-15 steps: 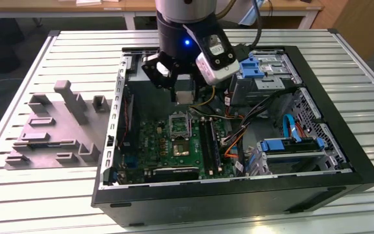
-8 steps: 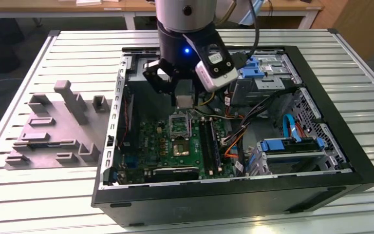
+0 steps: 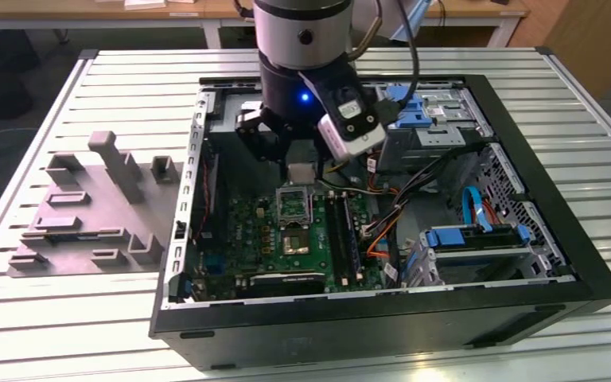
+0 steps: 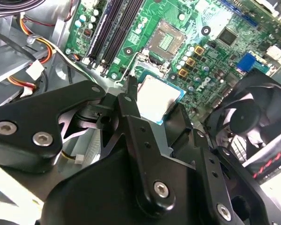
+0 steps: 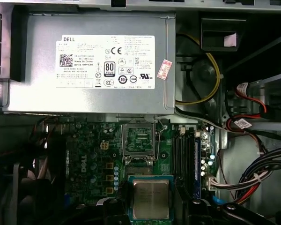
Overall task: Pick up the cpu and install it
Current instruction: 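Place the cpu into insertion slot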
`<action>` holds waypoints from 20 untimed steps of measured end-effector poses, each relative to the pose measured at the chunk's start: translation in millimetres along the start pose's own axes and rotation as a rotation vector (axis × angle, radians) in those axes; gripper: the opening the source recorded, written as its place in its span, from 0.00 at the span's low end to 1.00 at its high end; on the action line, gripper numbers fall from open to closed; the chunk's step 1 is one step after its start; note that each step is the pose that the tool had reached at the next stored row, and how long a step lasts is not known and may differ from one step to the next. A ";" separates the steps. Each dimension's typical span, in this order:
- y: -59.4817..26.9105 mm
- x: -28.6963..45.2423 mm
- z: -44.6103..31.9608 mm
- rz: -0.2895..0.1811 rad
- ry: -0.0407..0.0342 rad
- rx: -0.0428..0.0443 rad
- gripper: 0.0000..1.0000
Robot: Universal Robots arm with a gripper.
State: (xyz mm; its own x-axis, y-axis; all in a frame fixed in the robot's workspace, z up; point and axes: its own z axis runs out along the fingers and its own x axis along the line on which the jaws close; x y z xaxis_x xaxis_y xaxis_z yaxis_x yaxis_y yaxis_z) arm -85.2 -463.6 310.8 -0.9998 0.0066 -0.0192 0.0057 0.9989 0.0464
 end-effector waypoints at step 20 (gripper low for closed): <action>-6.7 1.6 34.7 -0.021 0.0036 -0.0005 0.47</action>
State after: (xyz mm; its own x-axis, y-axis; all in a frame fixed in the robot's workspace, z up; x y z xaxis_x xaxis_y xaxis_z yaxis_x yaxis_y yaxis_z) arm -86.2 -468.7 275.8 -0.9998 -0.0149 -0.0166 -0.0156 0.9988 0.0466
